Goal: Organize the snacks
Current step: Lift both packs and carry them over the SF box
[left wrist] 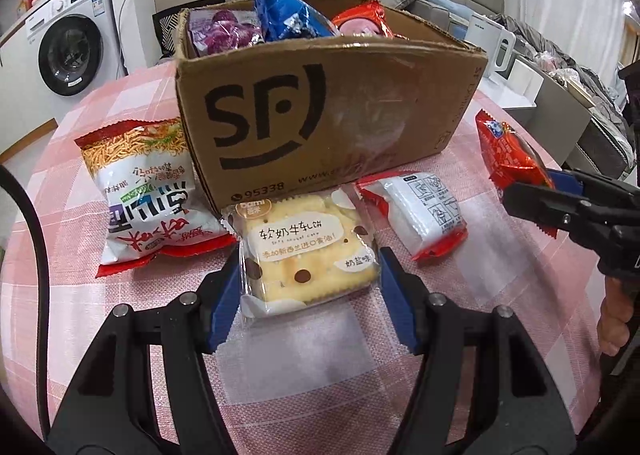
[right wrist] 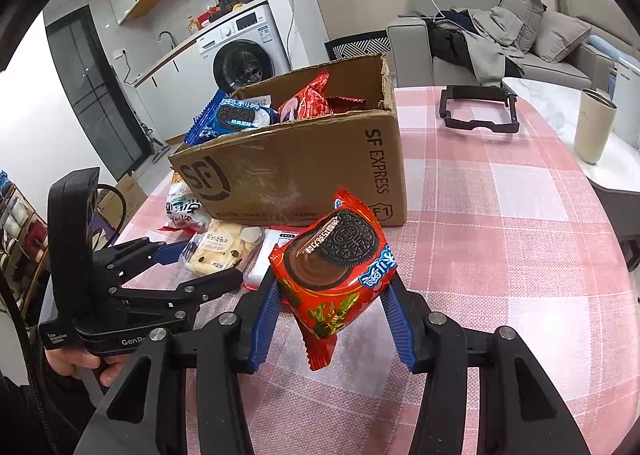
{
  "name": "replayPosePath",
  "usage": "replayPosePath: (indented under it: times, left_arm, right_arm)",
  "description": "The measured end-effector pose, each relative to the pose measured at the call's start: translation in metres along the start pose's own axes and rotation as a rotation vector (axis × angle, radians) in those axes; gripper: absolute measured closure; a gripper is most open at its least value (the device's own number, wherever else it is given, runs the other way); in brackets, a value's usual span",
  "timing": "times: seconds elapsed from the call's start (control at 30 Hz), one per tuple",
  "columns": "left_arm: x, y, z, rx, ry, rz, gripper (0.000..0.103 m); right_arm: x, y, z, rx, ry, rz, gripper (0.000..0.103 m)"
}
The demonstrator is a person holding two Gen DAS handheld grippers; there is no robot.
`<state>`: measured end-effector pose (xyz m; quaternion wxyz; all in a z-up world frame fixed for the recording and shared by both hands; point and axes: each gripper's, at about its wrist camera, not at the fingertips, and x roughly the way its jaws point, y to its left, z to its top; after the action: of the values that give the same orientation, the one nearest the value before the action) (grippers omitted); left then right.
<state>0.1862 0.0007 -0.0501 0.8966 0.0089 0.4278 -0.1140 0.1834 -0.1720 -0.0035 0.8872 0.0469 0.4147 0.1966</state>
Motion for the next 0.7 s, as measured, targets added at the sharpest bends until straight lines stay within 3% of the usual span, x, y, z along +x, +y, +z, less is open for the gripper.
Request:
replayPosePath:
  times: [0.7]
  left_arm:
    - [-0.075,0.021,-0.01,-0.054,-0.113,-0.006,0.042]
  right_arm:
    - [-0.009,-0.001,0.001,0.001,-0.033,0.014,0.053]
